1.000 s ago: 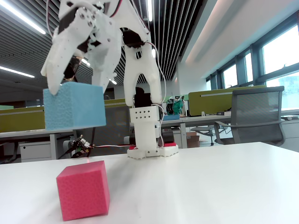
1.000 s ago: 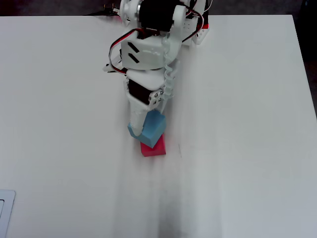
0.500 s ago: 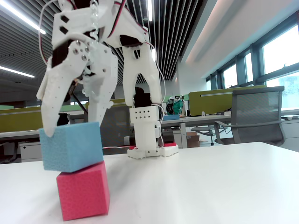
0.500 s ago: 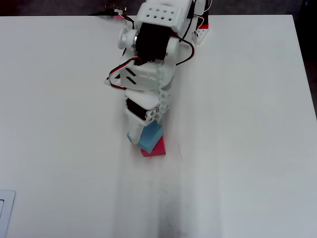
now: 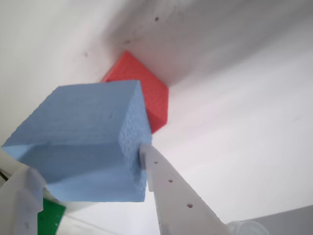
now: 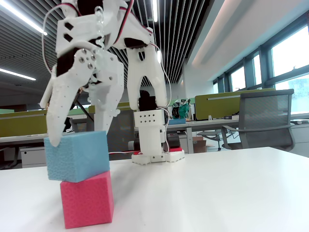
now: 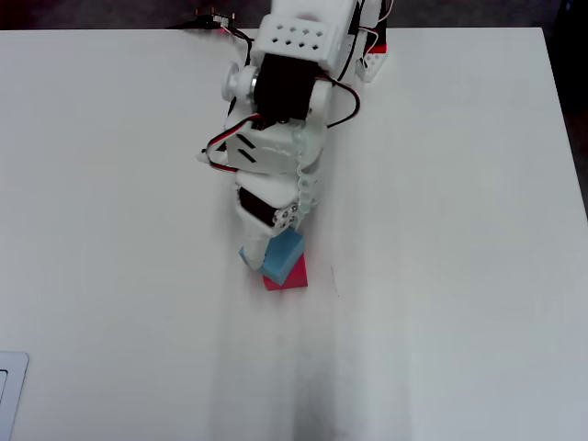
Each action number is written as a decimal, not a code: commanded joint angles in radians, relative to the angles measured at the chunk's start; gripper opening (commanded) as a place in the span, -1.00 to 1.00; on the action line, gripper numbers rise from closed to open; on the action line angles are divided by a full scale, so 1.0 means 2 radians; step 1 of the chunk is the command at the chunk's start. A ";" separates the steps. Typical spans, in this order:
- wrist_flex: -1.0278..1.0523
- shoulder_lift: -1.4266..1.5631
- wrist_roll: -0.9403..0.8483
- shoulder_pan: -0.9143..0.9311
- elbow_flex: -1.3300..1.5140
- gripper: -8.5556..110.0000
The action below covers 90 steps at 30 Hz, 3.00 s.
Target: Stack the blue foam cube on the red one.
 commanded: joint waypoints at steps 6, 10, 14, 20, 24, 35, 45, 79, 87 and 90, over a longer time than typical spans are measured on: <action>0.011 0.041 0.002 0.000 0.009 -0.34; 0.012 0.079 0.002 -0.002 0.028 -0.31; 0.013 0.128 0.000 -0.008 0.041 -0.30; 0.012 0.256 -0.002 -0.008 0.089 -0.30; 0.002 0.377 -0.012 -0.006 0.166 -0.29; -0.069 0.589 -0.096 0.018 0.341 -0.47; -0.166 0.765 -0.174 0.031 0.576 -0.56; -0.225 0.920 -0.225 0.015 0.788 -0.61; -0.224 0.920 -0.224 0.015 0.788 -0.49; -0.223 0.920 -0.224 0.015 0.788 -0.49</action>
